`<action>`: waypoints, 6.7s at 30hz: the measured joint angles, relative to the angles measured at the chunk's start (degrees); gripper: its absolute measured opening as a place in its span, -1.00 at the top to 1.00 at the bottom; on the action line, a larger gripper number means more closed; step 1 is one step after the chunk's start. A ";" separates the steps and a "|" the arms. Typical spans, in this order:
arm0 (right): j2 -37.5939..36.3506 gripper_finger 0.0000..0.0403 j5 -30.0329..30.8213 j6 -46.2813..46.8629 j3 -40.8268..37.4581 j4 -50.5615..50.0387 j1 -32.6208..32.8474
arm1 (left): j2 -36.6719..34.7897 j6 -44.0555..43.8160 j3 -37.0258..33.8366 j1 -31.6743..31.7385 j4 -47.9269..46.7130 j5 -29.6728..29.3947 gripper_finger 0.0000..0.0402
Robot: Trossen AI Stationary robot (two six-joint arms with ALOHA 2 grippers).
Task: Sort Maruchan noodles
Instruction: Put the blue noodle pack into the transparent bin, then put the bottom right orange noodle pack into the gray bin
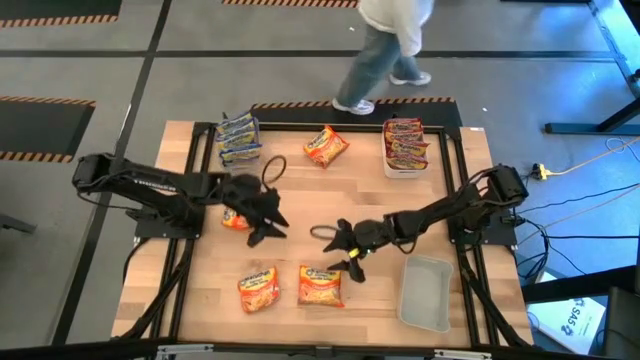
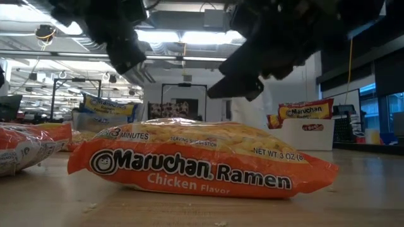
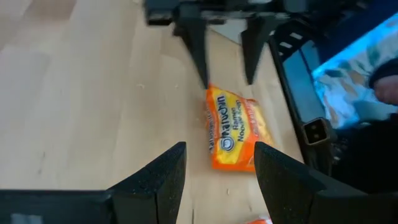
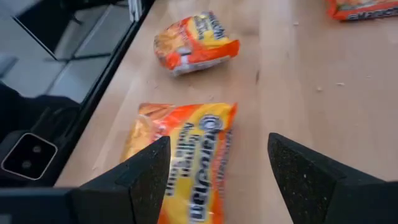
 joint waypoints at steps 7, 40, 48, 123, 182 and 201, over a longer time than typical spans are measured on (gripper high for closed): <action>0.02 -0.25 8.35 2.08 6.29 -10.32 7.71 | 2.66 -7.83 -6.10 -13.82 13.03 -11.57 0.10; 7.81 -0.25 15.52 59.22 6.52 -15.28 17.16 | 42.18 -12.65 4.13 -30.46 40.45 -24.65 0.10; 9.46 -0.25 15.96 58.10 6.63 -13.07 16.13 | 42.33 -12.63 4.15 -30.60 37.82 -24.86 0.10; 10.12 0.51 27.30 27.52 6.65 7.69 17.30 | 19.01 -8.43 3.96 -32.64 20.51 -37.84 0.09; -4.81 -0.32 22.51 3.42 17.88 -15.10 13.11 | 21.11 4.00 3.94 -29.69 21.90 -35.36 0.36; 13.36 -0.32 14.33 0.54 51.28 -58.10 4.83 | 21.11 1.90 3.94 -27.24 17.32 -36.99 0.37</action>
